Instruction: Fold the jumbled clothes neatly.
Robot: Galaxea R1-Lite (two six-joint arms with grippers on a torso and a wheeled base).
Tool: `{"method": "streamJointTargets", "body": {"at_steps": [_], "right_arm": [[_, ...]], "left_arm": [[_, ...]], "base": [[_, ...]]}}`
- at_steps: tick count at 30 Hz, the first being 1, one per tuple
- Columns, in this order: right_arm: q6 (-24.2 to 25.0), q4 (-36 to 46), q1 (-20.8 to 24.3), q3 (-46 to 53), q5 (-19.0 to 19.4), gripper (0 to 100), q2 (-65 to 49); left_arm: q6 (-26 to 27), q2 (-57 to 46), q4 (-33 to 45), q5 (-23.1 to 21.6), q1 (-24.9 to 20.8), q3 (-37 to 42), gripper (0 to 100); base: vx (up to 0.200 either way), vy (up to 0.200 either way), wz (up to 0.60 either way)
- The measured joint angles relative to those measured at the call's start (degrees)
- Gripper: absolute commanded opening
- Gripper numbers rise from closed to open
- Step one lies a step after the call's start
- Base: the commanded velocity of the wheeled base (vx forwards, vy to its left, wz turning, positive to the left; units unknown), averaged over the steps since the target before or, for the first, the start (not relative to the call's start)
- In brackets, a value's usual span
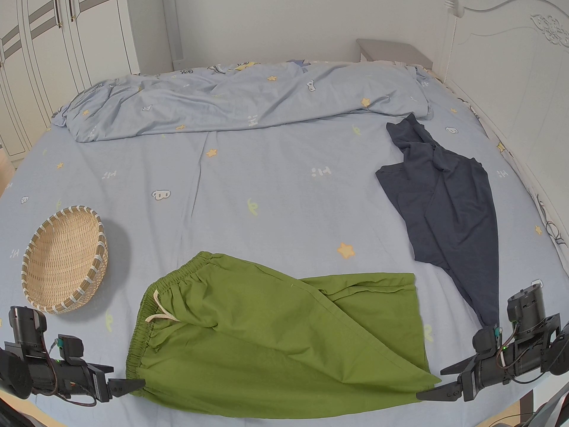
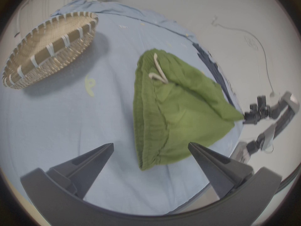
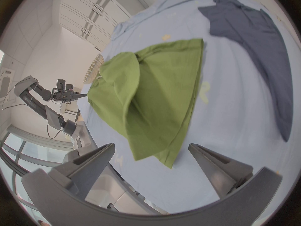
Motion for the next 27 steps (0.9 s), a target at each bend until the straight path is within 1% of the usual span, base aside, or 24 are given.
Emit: {"method": "streamJointTargets", "body": {"at_steps": [4,7,9,12,16,20,24,27], "right_arm": [[0.51,3.45,-0.35,-1.68,-0.09,100,-5.33],[0.66,8.92,-0.85,-4.77,-0.09,100,-8.94],[0.73,13.14,-1.23,-7.72,-0.22,100,-11.08],[0.73,18.01,-1.87,-12.73,-1.43,100,-13.54],[0.76,21.27,-2.67,-18.47,-4.46,100,-15.31],[0.77,22.97,-3.17,-22.56,-6.58,100,-15.82],[0.73,24.28,-3.41,-25.44,-8.13,100,-15.64],[0.73,25.08,-3.47,-27.11,-9.07,100,-15.31]], "left_arm": [[-9.4,-3.47,0.22,-0.96,-0.23,-2.33,100],[-18.08,-6.03,0.49,-1.23,-1.17,-5.4,100],[-21.24,-7.35,0.93,-1.29,-1.85,-7.55,100],[-23.48,-8.98,4.35,-1.18,-2.68,-12.56,100],[-25.53,-9.98,14.53,0.88,-3.75,-22.48,100],[-29.5,-9.2,24.25,5.61,-5.83,-33.62,100],[-33.68,-5.97,30.61,10.02,-8.96,-45.09,100],[-35.99,-1.71,33.54,12.34,-11.67,-52.92,100]], "base": [[0.0,0.0,0.0],[0.0,0.0,0.0],[0.0,0.0,0.0],[0.0,0.0,0.0],[0.0,0.0,0.0],[0.0,0.0,0.0],[0.0,0.0,0.0],[0.0,0.0,0.0]]}}
